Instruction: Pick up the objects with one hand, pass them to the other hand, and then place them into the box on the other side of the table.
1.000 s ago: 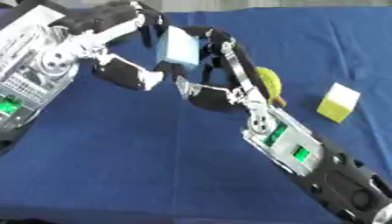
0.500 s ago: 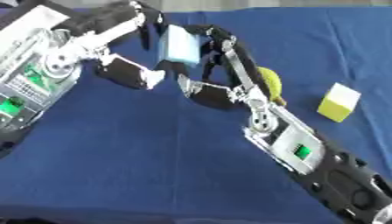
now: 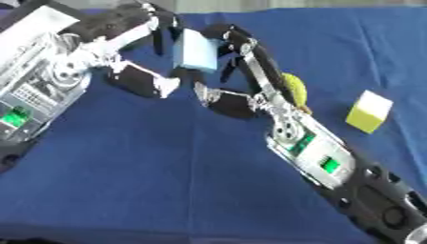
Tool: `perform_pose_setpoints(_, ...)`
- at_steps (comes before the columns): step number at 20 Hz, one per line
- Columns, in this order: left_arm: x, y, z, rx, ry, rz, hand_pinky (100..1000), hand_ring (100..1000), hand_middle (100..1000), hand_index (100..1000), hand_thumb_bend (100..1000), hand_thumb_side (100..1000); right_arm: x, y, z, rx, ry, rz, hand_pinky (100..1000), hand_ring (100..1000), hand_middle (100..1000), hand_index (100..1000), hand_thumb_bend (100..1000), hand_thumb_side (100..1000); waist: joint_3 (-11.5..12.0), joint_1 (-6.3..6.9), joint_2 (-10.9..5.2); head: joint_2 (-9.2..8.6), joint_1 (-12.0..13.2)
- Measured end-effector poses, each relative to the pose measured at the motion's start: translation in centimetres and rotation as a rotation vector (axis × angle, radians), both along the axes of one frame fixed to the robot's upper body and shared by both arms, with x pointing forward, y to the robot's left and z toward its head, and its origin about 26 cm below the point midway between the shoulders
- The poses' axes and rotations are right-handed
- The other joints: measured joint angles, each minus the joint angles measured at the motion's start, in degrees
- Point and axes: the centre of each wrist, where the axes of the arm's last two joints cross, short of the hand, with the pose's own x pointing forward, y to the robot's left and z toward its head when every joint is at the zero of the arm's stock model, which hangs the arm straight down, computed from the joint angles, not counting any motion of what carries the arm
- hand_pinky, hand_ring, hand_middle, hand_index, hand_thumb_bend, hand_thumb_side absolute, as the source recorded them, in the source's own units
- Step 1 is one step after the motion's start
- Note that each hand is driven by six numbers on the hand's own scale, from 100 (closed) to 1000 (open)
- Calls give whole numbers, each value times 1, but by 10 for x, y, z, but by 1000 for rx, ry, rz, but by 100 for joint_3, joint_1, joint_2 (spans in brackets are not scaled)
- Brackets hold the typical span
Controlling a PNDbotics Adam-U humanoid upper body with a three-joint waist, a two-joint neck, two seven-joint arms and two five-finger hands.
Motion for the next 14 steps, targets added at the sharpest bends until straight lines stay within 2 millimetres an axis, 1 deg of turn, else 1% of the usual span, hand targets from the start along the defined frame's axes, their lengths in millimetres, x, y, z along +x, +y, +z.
perform_pose_setpoints(5,0,0,0,9,-9,1,741,546,312,403,100,254,0,-1,1,-34,-5,-18,437,694,892,755,561,199,-2,1,0,0,1)
perform_pose_setpoints(6,0,0,0,10,-11,2,741,544,309,399,100,255,0,-1,1,-40,-7,-22,444,699,899,771,584,211,-2,1,0,0,2)
perform_pose_setpoints(9,0,0,0,16,-17,4,740,542,307,398,100,256,0,-1,1,-58,-12,-32,445,702,902,780,595,211,-2,1,-1,0,3)
perform_pose_setpoints(13,0,0,0,24,-23,8,737,539,303,393,100,257,0,-1,1,-71,-23,-48,447,701,904,800,614,191,-2,6,-2,0,4)
perform_pose_setpoints(14,0,0,0,26,-25,10,735,538,302,391,100,257,0,-1,1,-74,-26,-51,447,701,904,804,616,171,-2,9,-2,0,4)
